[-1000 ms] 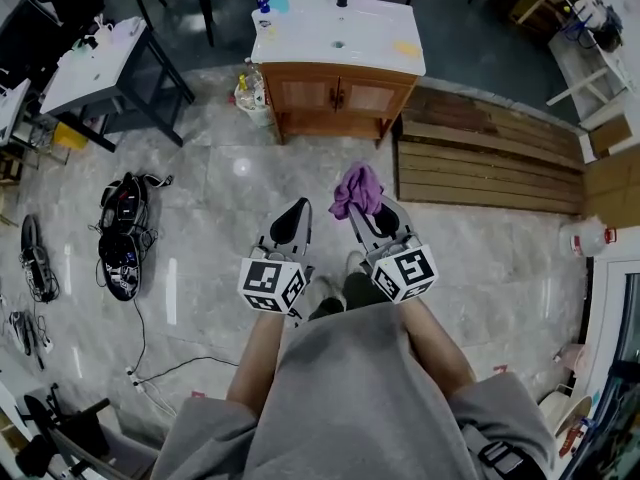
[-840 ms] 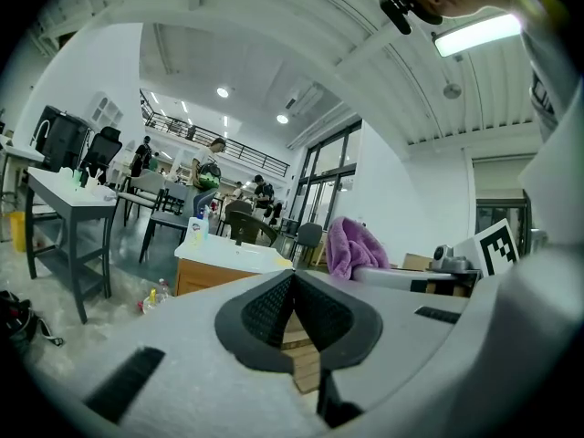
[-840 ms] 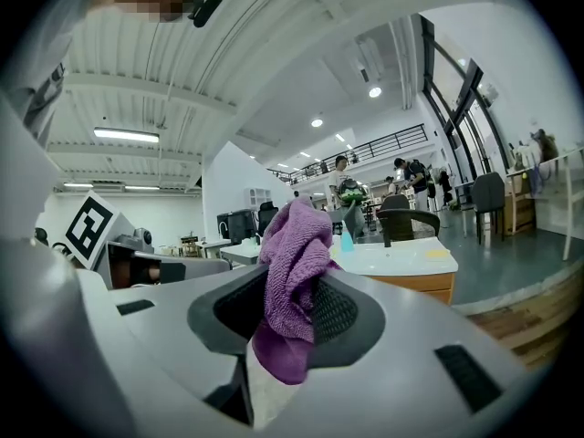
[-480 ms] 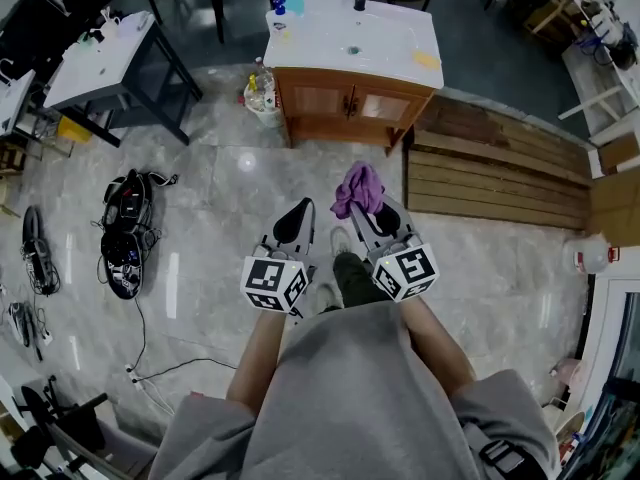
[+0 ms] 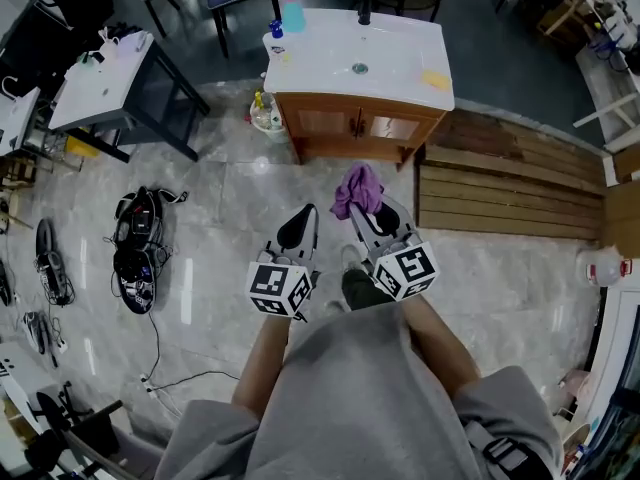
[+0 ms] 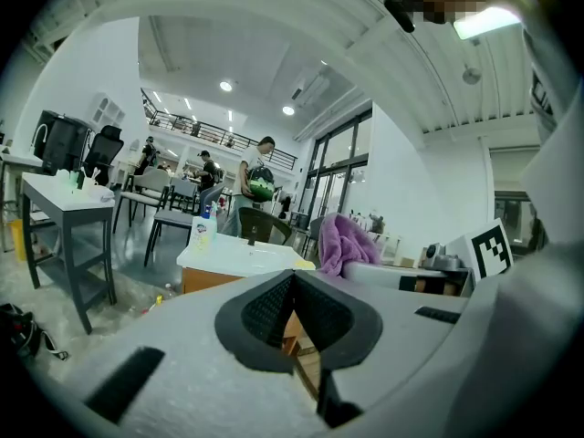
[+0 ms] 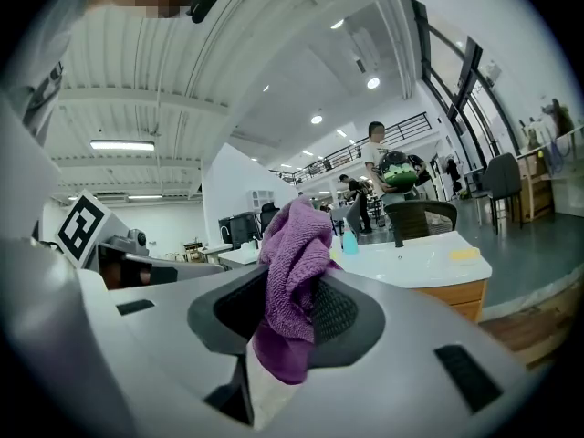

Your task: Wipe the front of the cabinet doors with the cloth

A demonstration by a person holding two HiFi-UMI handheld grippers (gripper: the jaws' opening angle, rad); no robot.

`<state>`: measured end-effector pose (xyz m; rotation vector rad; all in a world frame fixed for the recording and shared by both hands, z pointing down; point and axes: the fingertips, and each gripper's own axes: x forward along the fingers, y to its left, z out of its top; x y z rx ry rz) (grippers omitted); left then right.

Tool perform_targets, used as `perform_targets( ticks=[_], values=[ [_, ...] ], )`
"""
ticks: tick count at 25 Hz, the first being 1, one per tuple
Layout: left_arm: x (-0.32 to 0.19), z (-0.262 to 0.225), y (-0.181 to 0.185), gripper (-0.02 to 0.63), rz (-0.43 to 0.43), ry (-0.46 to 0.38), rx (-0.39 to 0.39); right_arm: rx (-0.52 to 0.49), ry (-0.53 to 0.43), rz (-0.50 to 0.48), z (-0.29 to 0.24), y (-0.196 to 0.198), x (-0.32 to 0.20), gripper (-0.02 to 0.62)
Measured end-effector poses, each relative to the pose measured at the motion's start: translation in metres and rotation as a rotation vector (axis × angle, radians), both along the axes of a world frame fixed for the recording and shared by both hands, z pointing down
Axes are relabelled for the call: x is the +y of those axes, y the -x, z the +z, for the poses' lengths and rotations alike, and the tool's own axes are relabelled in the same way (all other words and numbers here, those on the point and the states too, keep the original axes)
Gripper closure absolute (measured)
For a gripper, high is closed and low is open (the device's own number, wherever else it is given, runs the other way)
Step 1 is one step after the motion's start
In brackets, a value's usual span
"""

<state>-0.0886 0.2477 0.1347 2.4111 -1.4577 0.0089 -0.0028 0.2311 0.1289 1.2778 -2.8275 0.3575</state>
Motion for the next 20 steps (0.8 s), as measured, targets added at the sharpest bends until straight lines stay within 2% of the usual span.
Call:
perform_targets(
  ticks=[9, 20],
  values=[
    [-0.074, 0.013, -0.012, 0.597, -0.026, 0.048, -0.035, -0.028, 0.049, -0.017, 0.017, -0.011, -0.077, 0.486],
    [-0.133, 0.023, -0.017, 0.597, -0.009, 0.094, -0.091, -0.085, 0.107, -0.015, 0.031, -0.006, -0.131, 0.486]
  ],
)
